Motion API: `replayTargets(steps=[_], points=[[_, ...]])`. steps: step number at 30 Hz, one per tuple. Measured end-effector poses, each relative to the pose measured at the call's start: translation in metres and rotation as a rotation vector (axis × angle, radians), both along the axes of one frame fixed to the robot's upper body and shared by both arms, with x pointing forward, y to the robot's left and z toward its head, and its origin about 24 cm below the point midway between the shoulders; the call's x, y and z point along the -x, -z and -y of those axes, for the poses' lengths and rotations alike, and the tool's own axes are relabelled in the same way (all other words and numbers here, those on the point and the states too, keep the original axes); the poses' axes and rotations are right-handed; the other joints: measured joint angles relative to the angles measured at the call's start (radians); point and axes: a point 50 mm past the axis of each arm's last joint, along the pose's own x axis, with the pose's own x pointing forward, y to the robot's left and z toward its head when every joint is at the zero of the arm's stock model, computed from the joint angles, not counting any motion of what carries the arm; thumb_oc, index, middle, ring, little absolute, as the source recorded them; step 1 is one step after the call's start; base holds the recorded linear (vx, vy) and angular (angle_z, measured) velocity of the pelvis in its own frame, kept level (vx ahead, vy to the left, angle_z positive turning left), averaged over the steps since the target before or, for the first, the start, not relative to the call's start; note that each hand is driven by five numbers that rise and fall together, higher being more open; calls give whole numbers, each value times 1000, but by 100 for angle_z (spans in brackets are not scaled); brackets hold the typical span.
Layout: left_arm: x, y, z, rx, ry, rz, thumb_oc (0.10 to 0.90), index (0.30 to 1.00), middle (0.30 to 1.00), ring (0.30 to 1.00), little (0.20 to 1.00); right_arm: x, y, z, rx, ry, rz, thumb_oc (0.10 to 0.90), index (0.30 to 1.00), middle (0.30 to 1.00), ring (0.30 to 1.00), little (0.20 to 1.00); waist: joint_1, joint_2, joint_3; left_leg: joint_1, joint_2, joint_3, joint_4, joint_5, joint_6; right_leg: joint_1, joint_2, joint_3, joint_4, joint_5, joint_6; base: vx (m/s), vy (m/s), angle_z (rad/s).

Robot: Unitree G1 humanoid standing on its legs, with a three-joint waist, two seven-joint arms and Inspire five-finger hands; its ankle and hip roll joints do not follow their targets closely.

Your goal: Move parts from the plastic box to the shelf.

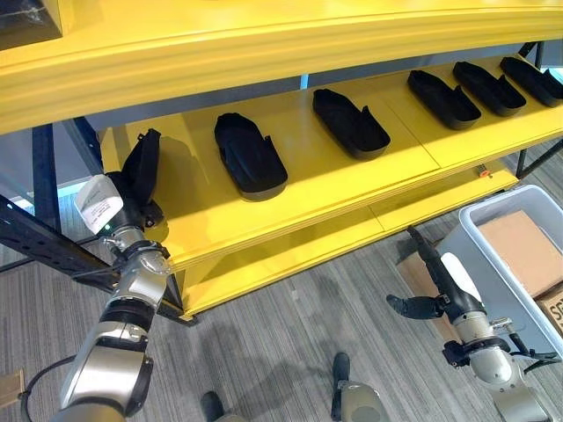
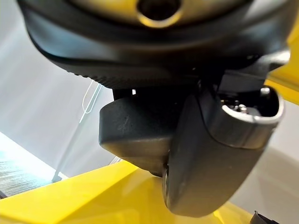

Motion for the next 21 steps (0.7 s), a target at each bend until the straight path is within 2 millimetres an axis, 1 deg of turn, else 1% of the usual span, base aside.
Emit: replayTargets(steps=[2,3,4,5,9,13,18,21], points=[[0,0,0,0,0,0,400,300,300,300,300,0,0,0,1,1,-1,900,1000,1000,1000,1000,0,0,0,-1,0,0,0,0,0,-1,0,0,1,-1,0,0,0,0],[0,0,0,-1,-2,-1,533,487,487,487,487,0,0,0,1,1,-2,900,1000,1000,1000,1000,0,0,1,-1,0,0,0,0,0,-1,0,0,1,-1,0,0,0,0],[0,0,-1,-1,-2,-2,865,951,951,951,951,0,0,0,1,2,-3,900,1000,1000,1000,1000,0,0,2,-1,0,0,0,0,0,-1,0,0,1,-1,0,0,0,0],[-1,-1,0,-2,-3,-1,900,1000,1000,1000,1000,0,0,1,2,3,-6,900,1000,1000,1000,1000,0,0,2,-1,0,0,0,0,0,-1,0,0,2,-1,0,0,0,0],[-4,-2,-1,-2,-6,-15,900,1000,1000,1000,1000,0,0,2,11,2,-8,900,1000,1000,1000,1000,0,0,8,0,0,-1,1,0,0,-3,-1,0,9,-4,0,0,0,0],[-4,1,-2,10,0,-55,900,1000,1000,1000,1000,0,-1,3,18,-1,-9,900,1000,1000,1000,1000,-1,-6,20,-3,1,-2,4,0,0,-9,-2,3,17,-6,0,0,0,0],[-7,5,4,-6,47,-116,900,1000,1000,1000,1000,0,-1,3,18,-1,-9,900,1000,1000,1000,1000,0,-9,22,-3,1,-1,5,0,0,-11,-2,4,18,-6,0,0,0,0],[-8,3,7,-32,67,-130,900,1000,1000,1000,1000,0,0,3,19,2,-13,900,1000,1000,1000,1000,0,-9,22,-4,1,-2,5,0,0,-11,-2,4,19,-6,0,0,0,0]])
